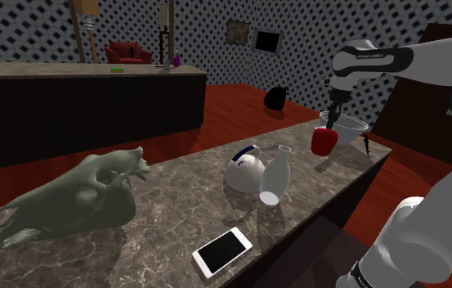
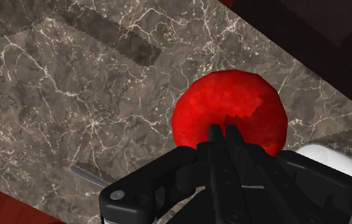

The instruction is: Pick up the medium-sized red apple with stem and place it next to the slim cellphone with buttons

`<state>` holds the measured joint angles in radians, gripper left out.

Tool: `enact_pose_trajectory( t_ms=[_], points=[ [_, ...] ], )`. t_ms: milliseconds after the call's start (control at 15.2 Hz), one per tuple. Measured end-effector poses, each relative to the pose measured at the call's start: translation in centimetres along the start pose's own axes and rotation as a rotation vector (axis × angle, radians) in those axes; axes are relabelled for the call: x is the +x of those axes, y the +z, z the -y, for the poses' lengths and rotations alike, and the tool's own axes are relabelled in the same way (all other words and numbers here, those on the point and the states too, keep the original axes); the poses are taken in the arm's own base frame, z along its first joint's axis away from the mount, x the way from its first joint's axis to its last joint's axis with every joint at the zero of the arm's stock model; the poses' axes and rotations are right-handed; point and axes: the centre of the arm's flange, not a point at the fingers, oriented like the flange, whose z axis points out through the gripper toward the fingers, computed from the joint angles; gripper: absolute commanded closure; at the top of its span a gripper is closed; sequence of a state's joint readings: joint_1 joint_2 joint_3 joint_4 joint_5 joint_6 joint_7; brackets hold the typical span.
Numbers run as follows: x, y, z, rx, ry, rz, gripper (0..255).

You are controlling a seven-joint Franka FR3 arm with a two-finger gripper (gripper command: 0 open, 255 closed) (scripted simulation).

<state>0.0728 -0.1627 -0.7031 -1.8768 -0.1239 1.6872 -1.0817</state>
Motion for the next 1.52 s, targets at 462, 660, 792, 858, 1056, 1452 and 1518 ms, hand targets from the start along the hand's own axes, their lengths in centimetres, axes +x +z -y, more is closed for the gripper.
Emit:
enact_pose_trajectory(
  t_ms=[462, 660, 792, 858, 1056, 1452, 1518],
  points=[
    [-0.1, -3.6, 0.2, 0.000, 0.000, 0.000, 255],
    [-0.3, -5.1, 0.3, 0.000, 0.000, 0.000, 255],
    [0.8, -5.3, 1.5, 0.000, -0.001, 0.000, 255],
    [1.5, -5.0, 2.2, 0.001, -0.001, 0.000, 255],
    [4.0, -4.6, 5.1, 0.001, -0.002, 0.000, 255],
    [9.3, -3.1, 11.1, 0.000, -0.002, 0.000, 255],
    [10.0, -3.1, 11.9, 0.000, -0.002, 0.001, 255]
  ],
)
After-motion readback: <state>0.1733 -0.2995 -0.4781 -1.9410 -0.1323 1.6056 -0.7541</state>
